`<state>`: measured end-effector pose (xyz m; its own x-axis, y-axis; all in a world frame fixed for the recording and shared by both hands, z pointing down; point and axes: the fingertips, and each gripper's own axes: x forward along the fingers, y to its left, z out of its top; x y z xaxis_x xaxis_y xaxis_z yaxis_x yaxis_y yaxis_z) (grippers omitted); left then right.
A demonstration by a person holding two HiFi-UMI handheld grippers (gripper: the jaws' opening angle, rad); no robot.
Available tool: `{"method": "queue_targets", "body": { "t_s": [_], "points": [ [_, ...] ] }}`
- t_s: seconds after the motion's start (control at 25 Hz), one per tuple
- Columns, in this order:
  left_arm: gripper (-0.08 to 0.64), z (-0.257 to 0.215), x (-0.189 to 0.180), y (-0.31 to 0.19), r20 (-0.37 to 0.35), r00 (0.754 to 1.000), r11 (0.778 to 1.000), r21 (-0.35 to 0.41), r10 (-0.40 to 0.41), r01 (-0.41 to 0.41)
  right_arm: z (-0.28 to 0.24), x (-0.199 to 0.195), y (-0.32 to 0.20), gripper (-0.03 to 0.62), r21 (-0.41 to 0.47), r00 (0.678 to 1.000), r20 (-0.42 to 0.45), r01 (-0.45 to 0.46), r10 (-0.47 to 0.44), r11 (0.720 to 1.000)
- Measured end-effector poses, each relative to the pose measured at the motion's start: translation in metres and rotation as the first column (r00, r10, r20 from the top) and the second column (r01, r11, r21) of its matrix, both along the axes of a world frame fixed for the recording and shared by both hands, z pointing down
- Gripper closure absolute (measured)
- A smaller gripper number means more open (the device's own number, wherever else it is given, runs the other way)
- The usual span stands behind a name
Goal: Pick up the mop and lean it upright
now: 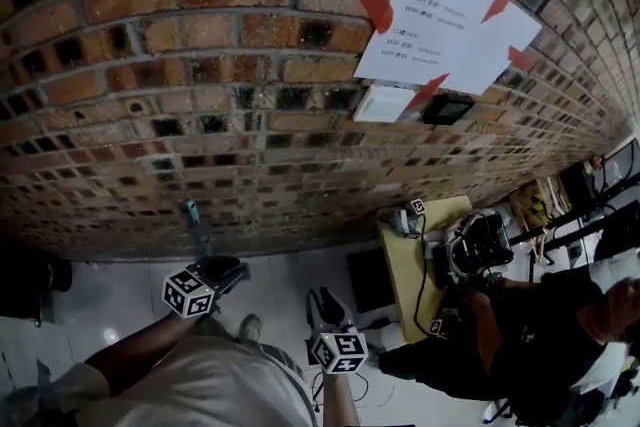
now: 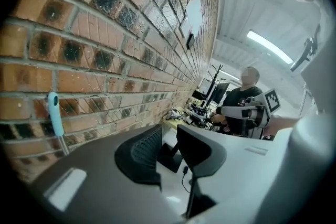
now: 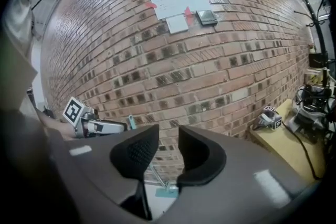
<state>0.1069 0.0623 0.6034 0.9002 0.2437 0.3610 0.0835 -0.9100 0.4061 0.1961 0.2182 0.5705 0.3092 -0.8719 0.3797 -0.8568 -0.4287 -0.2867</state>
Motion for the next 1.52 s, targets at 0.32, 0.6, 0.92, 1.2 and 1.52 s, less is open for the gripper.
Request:
{"method": "queue_targets", "body": {
  "t_s": [0.32,0.6,0.92,1.2,1.52],
  "points": [
    [0.462,0.013,-0.056,-0.054,0.059,0.990,0.991,0.027,-0.129,0.128,0.032,-0.018,-0.052,0.485,-0.037,0.990,0.042,0.135,-0.133,0.990],
    [0.462,0.027,-0.100,-0.101,0.114,0.970,0.976,0.055,-0.215,0.210,0.065,-0.049,-0.118,0.485,-0.087,0.961,0.067,0.273,-0.268,0.958],
    [0.458,0.035,-0.126,-0.133,0.134,0.959,0.968,0.064,-0.250,0.243,0.095,-0.079,-0.192,0.485,-0.139,0.922,0.059,0.388,-0.384,0.911],
    [0.457,0.036,-0.134,-0.155,0.124,0.960,0.968,0.062,-0.251,0.244,0.124,-0.098,-0.236,0.462,-0.171,0.895,0.072,0.445,-0.440,0.879],
    [0.454,0.044,-0.136,-0.163,0.143,0.967,0.977,0.057,-0.210,0.203,0.178,-0.115,-0.271,0.453,-0.229,0.873,0.095,0.487,-0.479,0.843]
  ]
}}
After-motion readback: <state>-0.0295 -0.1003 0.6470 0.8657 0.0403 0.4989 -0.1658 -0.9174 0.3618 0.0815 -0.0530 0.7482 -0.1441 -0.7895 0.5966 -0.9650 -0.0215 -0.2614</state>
